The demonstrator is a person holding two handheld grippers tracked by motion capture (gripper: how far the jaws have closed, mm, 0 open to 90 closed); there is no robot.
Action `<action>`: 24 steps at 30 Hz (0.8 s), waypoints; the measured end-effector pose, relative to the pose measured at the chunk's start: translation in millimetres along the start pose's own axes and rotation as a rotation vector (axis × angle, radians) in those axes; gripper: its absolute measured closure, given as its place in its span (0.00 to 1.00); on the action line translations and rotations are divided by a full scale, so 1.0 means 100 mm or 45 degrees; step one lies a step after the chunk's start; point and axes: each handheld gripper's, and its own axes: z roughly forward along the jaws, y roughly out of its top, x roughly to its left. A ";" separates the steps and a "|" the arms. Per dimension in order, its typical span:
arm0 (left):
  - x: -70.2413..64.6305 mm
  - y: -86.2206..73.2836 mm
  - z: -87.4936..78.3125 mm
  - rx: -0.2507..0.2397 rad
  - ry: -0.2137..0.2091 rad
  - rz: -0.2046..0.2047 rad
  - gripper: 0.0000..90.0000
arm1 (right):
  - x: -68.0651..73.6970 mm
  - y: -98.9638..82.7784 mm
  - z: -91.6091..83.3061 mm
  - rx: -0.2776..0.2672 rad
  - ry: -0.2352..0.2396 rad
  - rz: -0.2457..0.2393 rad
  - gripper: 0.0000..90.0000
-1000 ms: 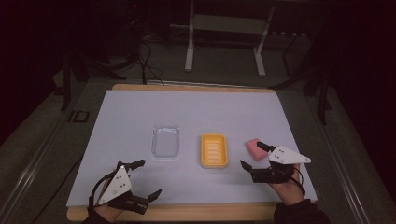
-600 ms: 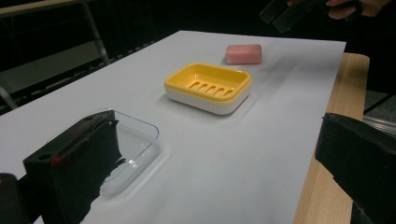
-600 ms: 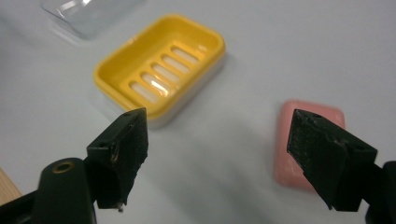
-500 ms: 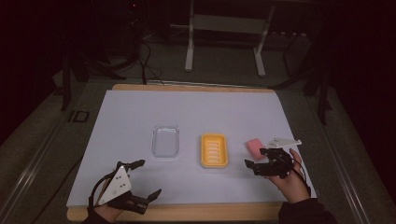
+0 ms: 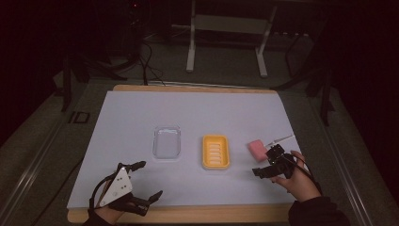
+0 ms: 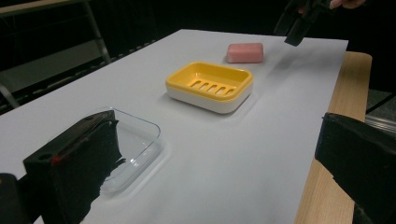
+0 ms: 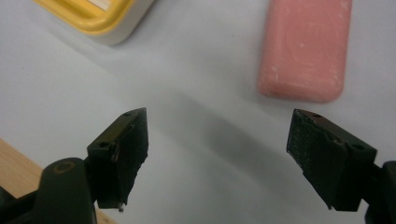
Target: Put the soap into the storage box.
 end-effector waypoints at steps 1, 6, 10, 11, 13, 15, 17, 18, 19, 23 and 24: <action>0.00 0.00 0.00 0.000 0.000 0.000 0.01 | 0.00 0.00 0.00 0.000 0.000 0.000 0.23; 0.00 0.00 0.00 0.002 -0.001 0.000 0.01 | -0.02 0.03 0.00 0.143 0.019 -0.024 0.25; 0.00 0.00 0.00 0.002 -0.003 0.000 0.01 | -0.05 0.03 0.03 0.228 0.033 -0.035 0.26; 0.00 0.00 0.00 0.002 -0.003 0.000 0.01 | -0.05 0.03 0.03 0.240 0.037 -0.036 0.29; 0.00 0.00 0.00 0.002 -0.002 0.000 0.01 | -0.07 0.03 0.03 0.263 0.049 -0.029 0.32; 0.00 0.00 0.00 0.001 -0.001 0.001 0.01 | -0.09 0.04 0.04 0.298 0.069 -0.018 0.32; 0.00 0.00 0.00 0.001 -0.001 0.000 0.01 | -0.10 0.04 0.04 0.338 0.068 -0.021 0.32; 0.00 0.00 0.00 0.002 -0.001 0.001 0.01 | -0.11 0.04 0.04 0.359 0.069 -0.026 0.32; 0.00 0.00 0.00 0.002 -0.001 0.001 0.01 | -0.12 0.04 0.04 0.372 0.067 -0.026 0.32; 0.00 0.00 0.00 0.003 -0.001 0.001 0.01 | -0.16 0.03 0.04 0.439 0.053 -0.043 0.31; 0.00 0.00 0.00 0.003 -0.001 0.002 0.01 | -0.18 0.02 0.05 0.455 0.053 -0.054 0.30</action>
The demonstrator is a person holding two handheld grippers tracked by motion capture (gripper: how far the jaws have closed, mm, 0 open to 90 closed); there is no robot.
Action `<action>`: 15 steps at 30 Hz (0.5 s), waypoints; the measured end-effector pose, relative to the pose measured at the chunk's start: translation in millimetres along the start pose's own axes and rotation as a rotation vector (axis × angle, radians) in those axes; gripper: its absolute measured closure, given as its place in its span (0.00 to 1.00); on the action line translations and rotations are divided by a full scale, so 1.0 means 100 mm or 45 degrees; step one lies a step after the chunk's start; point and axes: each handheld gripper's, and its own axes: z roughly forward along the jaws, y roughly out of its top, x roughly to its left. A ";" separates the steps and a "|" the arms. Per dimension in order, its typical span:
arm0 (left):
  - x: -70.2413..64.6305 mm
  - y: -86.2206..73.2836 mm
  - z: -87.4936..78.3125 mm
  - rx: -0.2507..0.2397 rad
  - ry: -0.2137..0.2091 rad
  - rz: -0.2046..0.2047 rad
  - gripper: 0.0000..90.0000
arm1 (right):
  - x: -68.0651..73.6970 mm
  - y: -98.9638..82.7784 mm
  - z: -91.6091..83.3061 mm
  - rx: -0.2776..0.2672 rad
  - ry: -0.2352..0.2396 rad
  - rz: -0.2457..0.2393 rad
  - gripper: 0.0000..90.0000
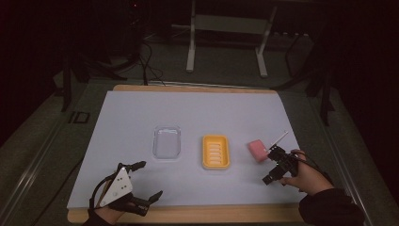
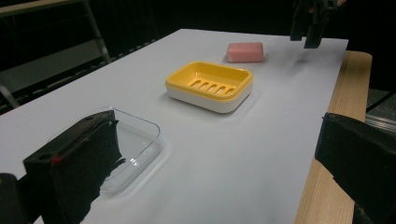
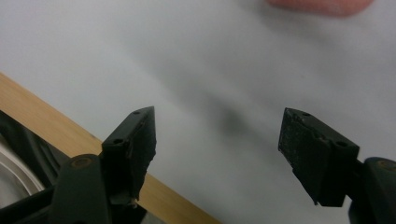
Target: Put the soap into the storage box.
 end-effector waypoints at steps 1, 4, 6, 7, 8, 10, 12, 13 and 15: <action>0.00 0.00 0.00 0.000 0.000 0.000 0.01 | 0.00 0.00 0.00 0.000 0.000 0.000 0.30; 0.00 0.00 0.00 0.002 -0.001 0.001 0.01 | -0.05 -0.01 0.01 0.053 -0.020 0.002 0.25; 0.00 0.00 0.00 0.002 -0.001 0.001 0.01 | -0.10 -0.01 0.01 0.061 -0.021 0.008 0.25; 0.00 0.00 0.00 0.002 -0.001 0.001 0.01 | -0.10 -0.01 0.01 0.061 -0.021 0.008 0.25; 0.00 0.00 0.00 0.002 -0.001 0.001 0.01 | -0.12 0.00 0.01 0.066 -0.023 0.009 0.25; 0.00 0.00 0.00 0.003 -0.002 0.000 0.01 | -0.16 0.00 0.00 0.091 -0.018 0.032 0.27; 0.00 0.00 0.00 0.004 -0.002 0.002 0.01 | -0.20 0.01 -0.01 0.102 -0.016 0.036 0.28; 0.00 0.00 0.00 0.004 -0.002 0.002 0.01 | -0.22 0.02 -0.02 0.104 -0.010 0.043 0.30; 0.00 0.00 0.00 0.004 -0.002 0.001 0.01 | -0.24 0.04 -0.02 0.113 -0.007 0.043 0.30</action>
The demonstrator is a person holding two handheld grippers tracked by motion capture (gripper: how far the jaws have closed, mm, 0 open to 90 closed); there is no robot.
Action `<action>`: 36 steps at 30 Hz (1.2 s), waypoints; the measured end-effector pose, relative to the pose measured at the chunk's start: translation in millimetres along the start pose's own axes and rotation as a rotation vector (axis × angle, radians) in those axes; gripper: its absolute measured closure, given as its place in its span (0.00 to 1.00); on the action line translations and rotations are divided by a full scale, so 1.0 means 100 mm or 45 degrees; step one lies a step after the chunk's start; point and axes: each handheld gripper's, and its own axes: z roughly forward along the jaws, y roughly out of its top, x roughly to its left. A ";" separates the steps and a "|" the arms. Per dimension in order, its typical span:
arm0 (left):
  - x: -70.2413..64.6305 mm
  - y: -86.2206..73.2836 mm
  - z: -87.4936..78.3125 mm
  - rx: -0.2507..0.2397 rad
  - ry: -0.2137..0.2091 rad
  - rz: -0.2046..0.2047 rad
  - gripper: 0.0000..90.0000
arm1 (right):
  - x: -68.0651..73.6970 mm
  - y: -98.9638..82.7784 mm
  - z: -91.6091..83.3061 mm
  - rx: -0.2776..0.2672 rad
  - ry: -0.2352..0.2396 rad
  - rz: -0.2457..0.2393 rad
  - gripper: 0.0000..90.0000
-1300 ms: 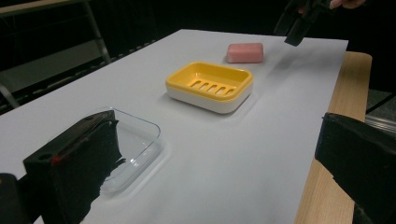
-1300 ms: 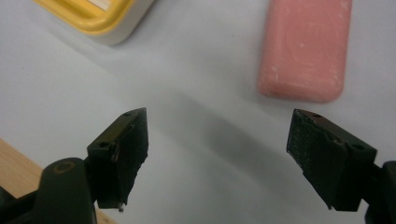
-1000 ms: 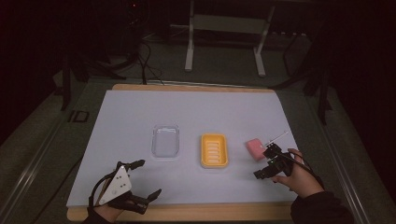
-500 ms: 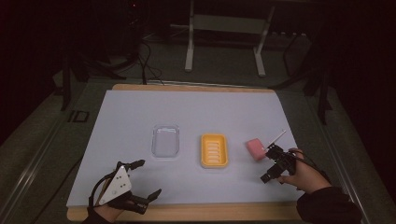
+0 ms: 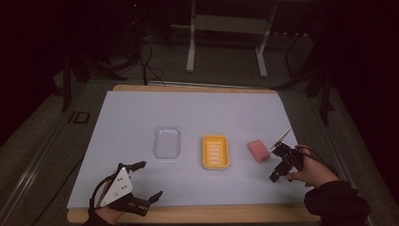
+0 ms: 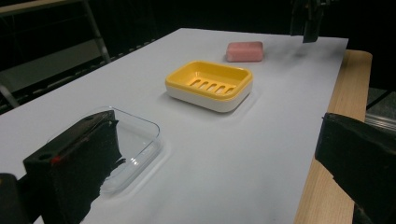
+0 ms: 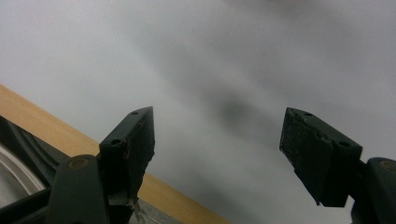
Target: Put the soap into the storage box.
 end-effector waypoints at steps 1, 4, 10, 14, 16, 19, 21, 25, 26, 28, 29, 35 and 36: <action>0.00 0.00 0.00 0.000 0.000 -0.001 0.01 | -0.01 0.01 -0.01 0.005 0.011 -0.003 0.30; 0.00 0.00 0.00 0.005 0.000 0.002 0.01 | -0.02 0.03 -0.02 0.013 0.022 -0.007 0.30; 0.00 0.00 0.00 0.004 -0.001 0.001 0.01 | -0.10 0.10 -0.08 -0.011 0.004 -0.020 0.30; 0.00 0.00 0.01 0.005 -0.005 0.000 0.01 | -0.16 0.18 -0.14 -0.049 -0.010 -0.023 0.27; 0.00 0.00 0.01 0.004 -0.006 -0.003 0.01 | -0.16 0.20 -0.15 -0.055 -0.014 -0.017 0.27; 0.00 0.00 0.00 -0.004 -0.007 -0.006 0.01 | -0.17 0.29 -0.19 -0.077 -0.038 -0.039 0.26; 0.00 0.00 0.00 -0.003 -0.006 -0.005 0.01 | -0.16 0.32 -0.21 -0.084 -0.045 -0.059 0.26; 0.00 0.00 0.00 -0.001 -0.008 -0.002 0.01 | -0.13 0.39 -0.24 -0.108 -0.051 -0.107 0.27; 0.00 0.00 0.00 -0.001 -0.010 -0.003 0.01 | -0.12 0.41 -0.25 -0.119 -0.058 -0.115 0.27; 0.00 0.00 0.00 -0.002 -0.010 -0.004 0.01 | -0.12 0.42 -0.25 -0.137 -0.071 -0.142 0.27; 0.00 0.00 0.00 -0.003 -0.009 -0.006 0.01 | -0.11 0.44 -0.26 -0.152 -0.073 -0.151 0.28; 0.00 0.00 0.00 -0.002 -0.010 -0.004 0.01 | -0.10 0.54 -0.30 -0.247 -0.067 -0.148 0.28; 0.00 0.00 0.00 -0.001 -0.011 -0.004 0.01 | -0.09 0.58 -0.31 -0.290 -0.065 -0.133 0.31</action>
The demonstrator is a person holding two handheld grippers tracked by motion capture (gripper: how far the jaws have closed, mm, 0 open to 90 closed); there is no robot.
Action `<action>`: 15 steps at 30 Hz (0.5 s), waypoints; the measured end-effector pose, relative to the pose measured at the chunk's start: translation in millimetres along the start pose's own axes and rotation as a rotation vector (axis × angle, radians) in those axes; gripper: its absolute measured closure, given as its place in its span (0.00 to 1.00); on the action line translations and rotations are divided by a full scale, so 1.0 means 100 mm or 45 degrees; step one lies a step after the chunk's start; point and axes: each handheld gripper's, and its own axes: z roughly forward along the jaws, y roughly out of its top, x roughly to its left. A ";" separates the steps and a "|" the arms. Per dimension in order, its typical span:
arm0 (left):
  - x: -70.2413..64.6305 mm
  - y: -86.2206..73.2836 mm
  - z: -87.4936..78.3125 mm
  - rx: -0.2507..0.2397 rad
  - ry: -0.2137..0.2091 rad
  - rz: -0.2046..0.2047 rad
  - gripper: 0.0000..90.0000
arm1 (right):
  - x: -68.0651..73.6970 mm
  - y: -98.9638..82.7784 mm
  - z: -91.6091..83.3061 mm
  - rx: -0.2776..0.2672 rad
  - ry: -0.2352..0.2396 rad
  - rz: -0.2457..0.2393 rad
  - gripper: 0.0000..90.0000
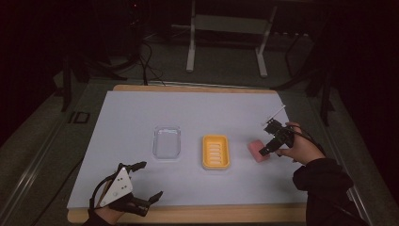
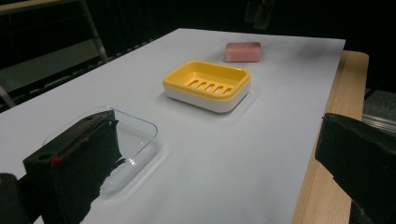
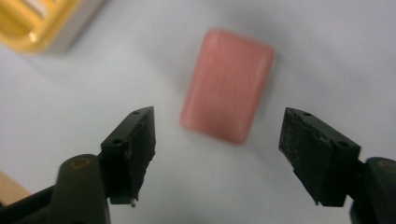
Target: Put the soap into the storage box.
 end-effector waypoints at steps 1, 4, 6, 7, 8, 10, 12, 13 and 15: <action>0.00 0.00 0.00 0.000 -0.001 0.000 0.01 | 0.00 0.02 0.00 -0.028 0.001 0.002 0.31; 0.00 0.00 0.00 -0.002 0.000 -0.002 0.01 | -0.01 0.06 0.01 -0.091 0.014 0.028 0.31; 0.00 0.00 0.00 -0.001 -0.001 -0.002 0.01 | -0.02 0.08 0.04 -0.135 0.021 0.059 0.31; 0.00 0.00 0.00 -0.001 -0.001 -0.001 0.01 | -0.02 0.09 0.06 -0.162 0.014 0.061 0.31; 0.00 0.00 0.00 0.000 -0.001 0.000 0.01 | -0.02 0.10 0.08 -0.167 0.017 0.073 0.31; 0.00 0.00 0.00 -0.001 -0.002 0.000 0.01 | -0.04 0.11 0.13 -0.178 0.018 0.108 0.31; 0.00 0.00 0.00 -0.002 -0.001 -0.001 0.01 | -0.05 0.11 0.19 -0.170 0.010 0.128 0.31; 0.00 0.00 0.00 -0.002 -0.002 -0.002 0.01 | -0.05 0.11 0.22 -0.167 0.006 0.137 0.31; 0.00 0.00 0.00 -0.002 -0.002 -0.001 0.01 | -0.05 0.11 0.29 -0.148 -0.012 0.141 0.31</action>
